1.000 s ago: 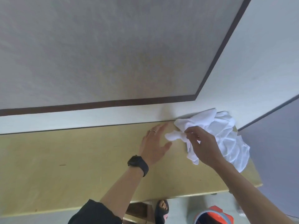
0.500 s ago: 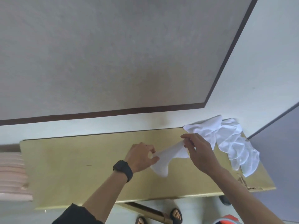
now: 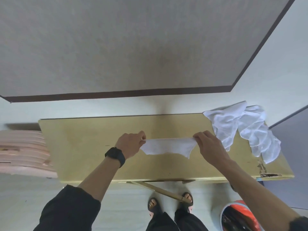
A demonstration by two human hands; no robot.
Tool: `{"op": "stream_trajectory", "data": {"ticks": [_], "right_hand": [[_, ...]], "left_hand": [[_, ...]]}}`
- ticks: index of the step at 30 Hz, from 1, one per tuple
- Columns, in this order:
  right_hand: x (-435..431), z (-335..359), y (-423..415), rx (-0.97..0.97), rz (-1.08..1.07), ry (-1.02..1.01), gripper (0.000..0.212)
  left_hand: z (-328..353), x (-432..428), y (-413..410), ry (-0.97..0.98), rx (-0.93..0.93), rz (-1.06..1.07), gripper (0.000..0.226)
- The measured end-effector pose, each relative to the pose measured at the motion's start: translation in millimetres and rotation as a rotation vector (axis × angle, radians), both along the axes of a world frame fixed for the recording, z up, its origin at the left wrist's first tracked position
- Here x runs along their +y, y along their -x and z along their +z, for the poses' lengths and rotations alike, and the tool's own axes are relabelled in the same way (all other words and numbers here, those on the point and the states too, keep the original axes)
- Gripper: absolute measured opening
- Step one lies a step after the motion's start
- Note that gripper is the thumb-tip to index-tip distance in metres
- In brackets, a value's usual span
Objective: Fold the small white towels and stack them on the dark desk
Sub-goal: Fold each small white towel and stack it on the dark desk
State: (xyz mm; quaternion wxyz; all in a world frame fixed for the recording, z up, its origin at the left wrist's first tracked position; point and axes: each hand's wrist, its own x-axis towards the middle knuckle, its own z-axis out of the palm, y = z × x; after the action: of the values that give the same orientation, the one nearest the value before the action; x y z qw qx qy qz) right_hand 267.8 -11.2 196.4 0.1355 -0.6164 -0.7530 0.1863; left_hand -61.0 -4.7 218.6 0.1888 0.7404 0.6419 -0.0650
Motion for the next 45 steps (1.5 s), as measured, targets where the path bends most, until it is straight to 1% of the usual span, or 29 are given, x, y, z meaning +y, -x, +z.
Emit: {"op": "stream_trajectory", "data": {"ticks": [4,8,11,14,17,19,23,26,27,29,31,34,37,40,41,42,44,45], "right_hand": [[22.5,-1.4,8.6,-0.030,-0.049,0.000,0.020],[50.8,0.9,16.2,-0.056,-0.048,-0.061,0.022],[68.5,2.3,20.3,-0.053,-0.045,-0.138,0.019],[80.1,6.2,25.1,-0.045,-0.041,-0.222,0.014],[81.5,6.3,28.7,-0.025,-0.033,-0.273,0.012],[75.8,-0.6,29.9,0.005,-0.037,-0.257,0.013],[52.1,-34.1,29.2,0.017,0.004,-0.179,0.013],[23.1,-68.2,26.9,-0.015,-0.006,-0.079,0.013],[11.5,-79.7,26.3,-0.035,-0.001,-0.046,0.013],[-13.3,-104.4,23.6,-0.064,0.011,0.043,0.013],[-39.3,-124.3,21.6,-0.085,0.026,0.148,0.016],[-77.0,-144.2,18.2,-0.140,0.045,0.270,0.011],[-102.3,-152.7,17.4,-0.192,0.048,0.373,0.013],[-105.4,-154.5,22.6,-0.198,0.046,0.435,0.020],[-100.9,-153.9,25.6,-0.186,0.029,0.455,0.021],[-93.5,-152.1,29.3,-0.161,-0.001,0.472,0.021],[-73.5,-149.4,37.3,-0.083,-0.082,0.480,0.021],[-60.7,-149.0,41.5,-0.039,-0.130,0.474,0.021]], "left_hand": [[-1.7,15.5,17.5,-0.143,-0.048,0.038,0.026],[-5.7,39.3,32.8,-0.276,-0.068,0.033,0.027],[-10.5,52.3,41.8,-0.439,-0.131,0.052,0.021],[-14.4,61.1,47.6,-0.559,-0.140,0.032,0.017],[-20.2,61.7,52.8,-0.659,-0.111,0.016,0.031],[-24.8,55.0,54.8,-0.682,-0.096,0.008,0.036],[-51.3,29.2,58.0,-0.626,-0.084,-0.003,0.034],[-83.5,-0.2,57.7,-0.517,-0.092,0.000,0.032],[-95.1,-11.3,56.8,-0.484,-0.107,-0.005,0.027],[-115.6,-36.0,53.9,-0.407,-0.136,-0.012,0.004],[-132.8,-61.9,49.8,-0.306,-0.169,0.005,0.015],[-152.9,-97.6,45.9,-0.186,-0.162,-0.013,0.015],[-169.9,-123.0,45.3,-0.076,-0.151,-0.031,0.022],[-171.7,-127.7,46.8,0.004,-0.150,-0.009,0.012],[-168.7,-122.8,45.9,0.042,-0.162,0.010,0.010],[-167.1,-115.3,45.8,0.099,-0.173,0.051,0.015],[-166.9,-95.9,48.3,0.184,-0.225,0.182,0.024],[-168.0,-83.7,49.8,0.215,-0.271,0.257,0.024]]}}
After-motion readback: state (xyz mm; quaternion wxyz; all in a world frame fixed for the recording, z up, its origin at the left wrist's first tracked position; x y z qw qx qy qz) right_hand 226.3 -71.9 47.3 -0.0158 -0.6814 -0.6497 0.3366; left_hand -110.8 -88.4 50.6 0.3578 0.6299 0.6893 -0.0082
